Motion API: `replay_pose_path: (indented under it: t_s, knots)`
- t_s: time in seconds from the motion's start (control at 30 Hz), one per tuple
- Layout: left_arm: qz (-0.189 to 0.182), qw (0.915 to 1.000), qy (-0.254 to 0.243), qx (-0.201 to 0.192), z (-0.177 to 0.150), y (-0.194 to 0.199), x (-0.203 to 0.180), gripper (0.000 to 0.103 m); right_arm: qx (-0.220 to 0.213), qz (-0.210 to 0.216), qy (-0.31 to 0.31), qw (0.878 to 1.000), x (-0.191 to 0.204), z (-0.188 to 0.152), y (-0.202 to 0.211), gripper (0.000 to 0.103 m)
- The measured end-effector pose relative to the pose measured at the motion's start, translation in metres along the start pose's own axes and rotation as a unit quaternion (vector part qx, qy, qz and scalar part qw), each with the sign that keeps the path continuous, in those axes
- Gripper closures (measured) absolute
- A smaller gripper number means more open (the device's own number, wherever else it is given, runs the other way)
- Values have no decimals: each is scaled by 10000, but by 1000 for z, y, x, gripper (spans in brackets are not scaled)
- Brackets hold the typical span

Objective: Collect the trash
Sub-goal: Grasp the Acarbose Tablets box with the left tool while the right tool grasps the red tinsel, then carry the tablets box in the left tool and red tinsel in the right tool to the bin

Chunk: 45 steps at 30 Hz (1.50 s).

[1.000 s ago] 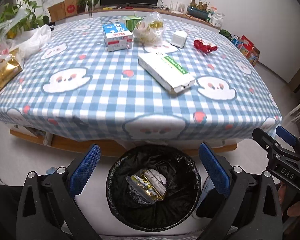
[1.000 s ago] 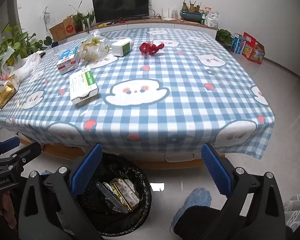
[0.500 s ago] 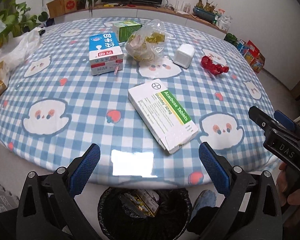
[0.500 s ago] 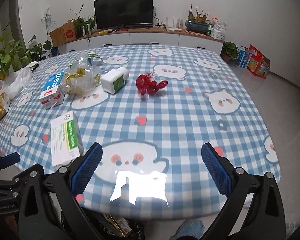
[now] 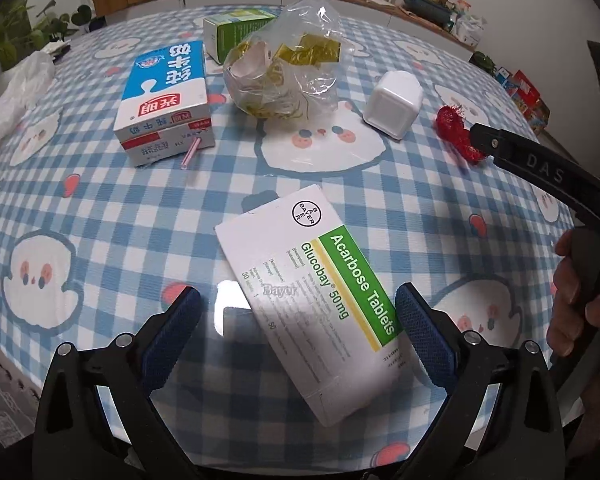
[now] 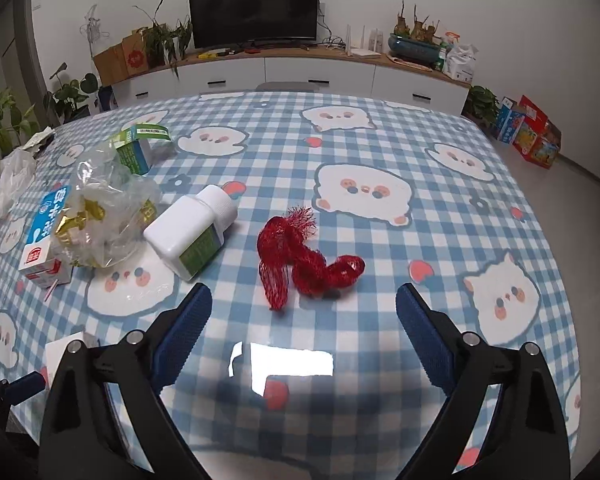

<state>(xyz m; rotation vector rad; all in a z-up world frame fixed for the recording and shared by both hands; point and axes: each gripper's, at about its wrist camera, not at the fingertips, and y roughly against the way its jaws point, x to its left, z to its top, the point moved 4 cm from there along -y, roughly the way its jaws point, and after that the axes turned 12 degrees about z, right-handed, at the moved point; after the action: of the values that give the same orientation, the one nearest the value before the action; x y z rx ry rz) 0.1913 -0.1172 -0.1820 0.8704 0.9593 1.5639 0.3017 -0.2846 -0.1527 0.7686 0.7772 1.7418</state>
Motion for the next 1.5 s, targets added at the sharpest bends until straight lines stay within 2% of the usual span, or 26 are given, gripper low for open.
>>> replay_pose_path:
  t_s: [0.1,0.3,0.43,0.5,0.63,0.7,0.77,0.87,1.13,1.5]
  knots:
    - [-69,10000,-71,-14,3,-3,-7,8,106,-3,44,9999,-4,6,-15,26]
    - [-82,9999,-91,46,9,-4,-13,20,155,90,-50,9998,-8,15,-27,37]
    - [-170,9998,-58,96,9,-3,-12,20,181,146,6,9997,-3,17,-31,43]
    - [-71,9999,-125,64,8,-4,-13,21,192,159,37,9997,-2,17,-32,45]
    - [30,9998,-211,6,9,-4,-14,30,313,224,36,9993,0,15,-39,61]
    - [-9,9997,-233,3,9,-2,-15,33,337,260,19,9991,0,14,-41,66]
    - [-39,9996,-266,-13,8,-1,-17,34,347,288,0,9990,1,15,-41,73]
    - [-52,9996,-258,-62,6,0,-18,35,361,307,-67,9989,0,13,-41,77]
    - [-87,9995,-304,-83,2,3,-17,35,280,238,-153,9992,-3,8,-32,82]
    - [-161,9990,-368,-187,-8,20,-14,35,61,115,-326,9994,-8,-11,16,83]
